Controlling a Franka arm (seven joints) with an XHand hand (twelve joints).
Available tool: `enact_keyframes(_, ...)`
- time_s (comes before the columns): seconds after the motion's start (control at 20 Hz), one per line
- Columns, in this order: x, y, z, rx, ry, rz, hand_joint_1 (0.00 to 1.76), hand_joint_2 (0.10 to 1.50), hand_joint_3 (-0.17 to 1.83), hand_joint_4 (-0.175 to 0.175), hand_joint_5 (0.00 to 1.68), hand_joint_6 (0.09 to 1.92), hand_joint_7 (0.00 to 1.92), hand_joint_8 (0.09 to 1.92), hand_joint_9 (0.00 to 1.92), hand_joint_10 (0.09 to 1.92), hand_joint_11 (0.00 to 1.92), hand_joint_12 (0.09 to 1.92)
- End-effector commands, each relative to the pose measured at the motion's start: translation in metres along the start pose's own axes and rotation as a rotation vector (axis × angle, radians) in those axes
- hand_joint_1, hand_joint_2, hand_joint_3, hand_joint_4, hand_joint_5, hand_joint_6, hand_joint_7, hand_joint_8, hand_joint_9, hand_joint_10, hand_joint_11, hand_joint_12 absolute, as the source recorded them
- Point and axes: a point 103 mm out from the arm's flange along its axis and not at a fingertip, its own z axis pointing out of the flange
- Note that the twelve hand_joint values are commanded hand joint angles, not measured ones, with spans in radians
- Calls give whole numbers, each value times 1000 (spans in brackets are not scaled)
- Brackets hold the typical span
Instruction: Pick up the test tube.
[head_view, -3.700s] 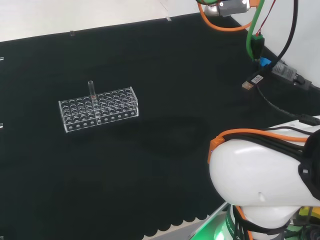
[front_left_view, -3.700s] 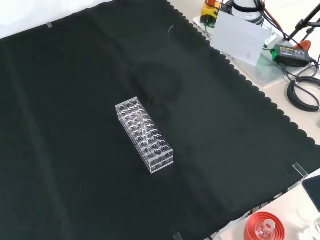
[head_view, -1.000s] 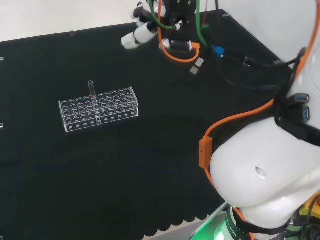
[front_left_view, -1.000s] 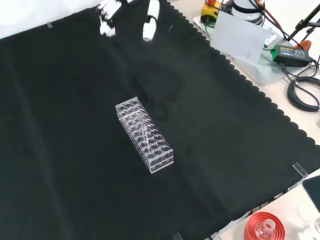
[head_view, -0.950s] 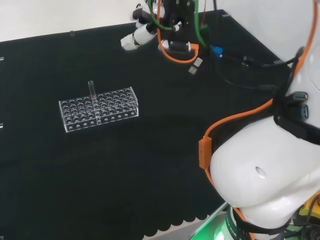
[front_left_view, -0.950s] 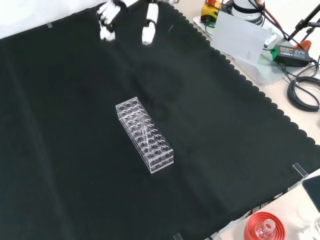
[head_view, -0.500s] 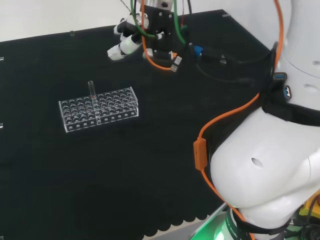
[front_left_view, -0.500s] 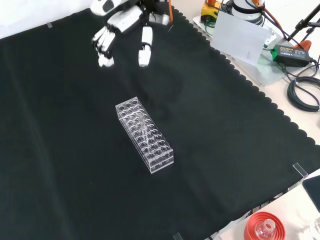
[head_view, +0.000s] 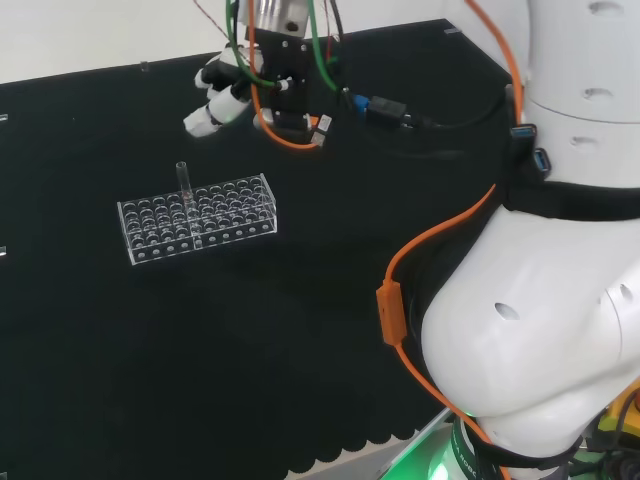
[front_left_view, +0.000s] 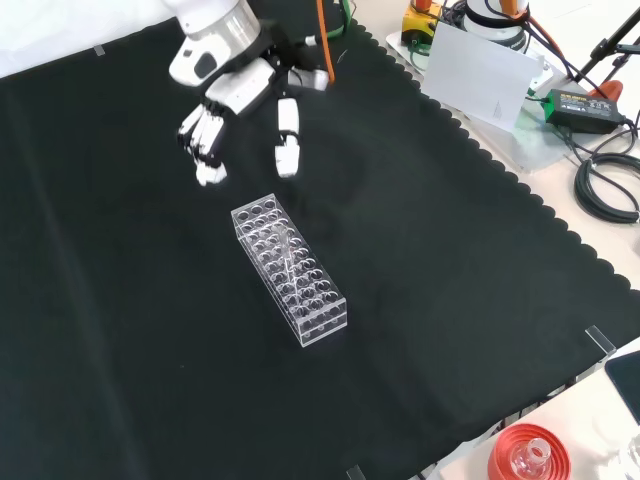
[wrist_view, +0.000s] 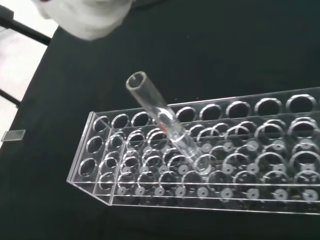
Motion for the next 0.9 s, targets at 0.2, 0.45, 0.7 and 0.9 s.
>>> enact_keyframes(0.2,19,29,41,70,1,-42,912,715,529,-88,345,653,564,796,382,911,42,1571)
enact_keyframes(0.45,17,34,59,99,9,-32,936,701,557,-89,370,738,612,792,412,905,61,1567)
enact_keyframes(0.7,16,33,69,116,5,-36,951,696,568,-91,386,762,630,794,428,905,67,1567)
enact_keyframes(0.9,14,29,74,126,-1,-39,973,685,591,-93,398,798,648,791,440,898,76,1563)
